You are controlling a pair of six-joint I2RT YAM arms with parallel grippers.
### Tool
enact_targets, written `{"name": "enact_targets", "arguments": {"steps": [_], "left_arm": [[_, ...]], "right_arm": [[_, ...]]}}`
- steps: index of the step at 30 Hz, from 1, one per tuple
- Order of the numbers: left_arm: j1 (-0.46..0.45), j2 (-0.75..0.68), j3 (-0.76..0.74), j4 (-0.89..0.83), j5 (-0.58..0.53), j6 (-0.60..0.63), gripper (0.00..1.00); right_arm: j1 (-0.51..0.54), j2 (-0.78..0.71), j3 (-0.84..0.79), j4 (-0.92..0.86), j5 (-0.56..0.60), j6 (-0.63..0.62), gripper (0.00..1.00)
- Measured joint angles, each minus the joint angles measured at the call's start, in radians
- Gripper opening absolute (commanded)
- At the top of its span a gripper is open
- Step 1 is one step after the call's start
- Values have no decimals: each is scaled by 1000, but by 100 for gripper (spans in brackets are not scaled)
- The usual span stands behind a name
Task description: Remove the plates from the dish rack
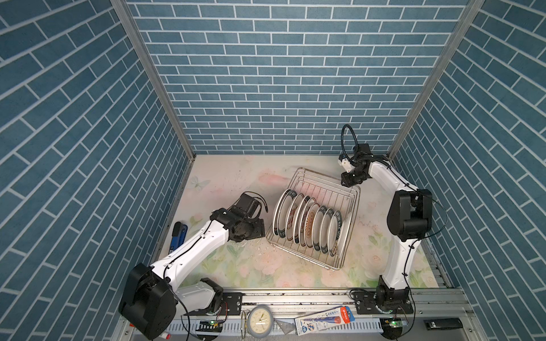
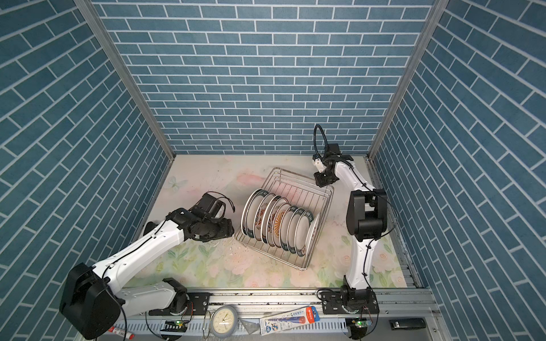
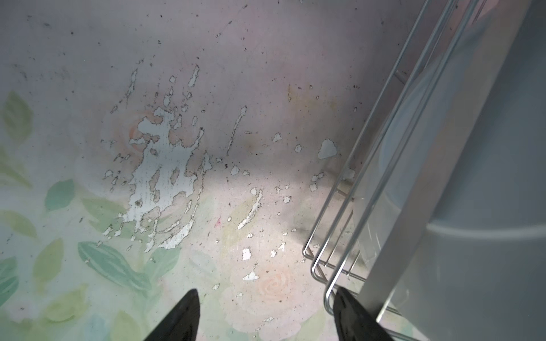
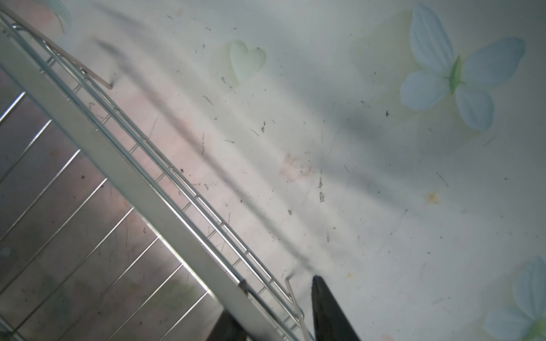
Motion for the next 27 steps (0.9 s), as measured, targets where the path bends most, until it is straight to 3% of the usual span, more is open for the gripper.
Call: {"name": "enact_targets", "arguments": {"steps": [18,27], "left_arm": [[0,126,42,48,-19,1,73],[0,273,97,160,-18,-15,71]], "right_arm": [[-108,29,41,-2,10,86,17],[-173,-5,-18,42,36,169,14]]}}
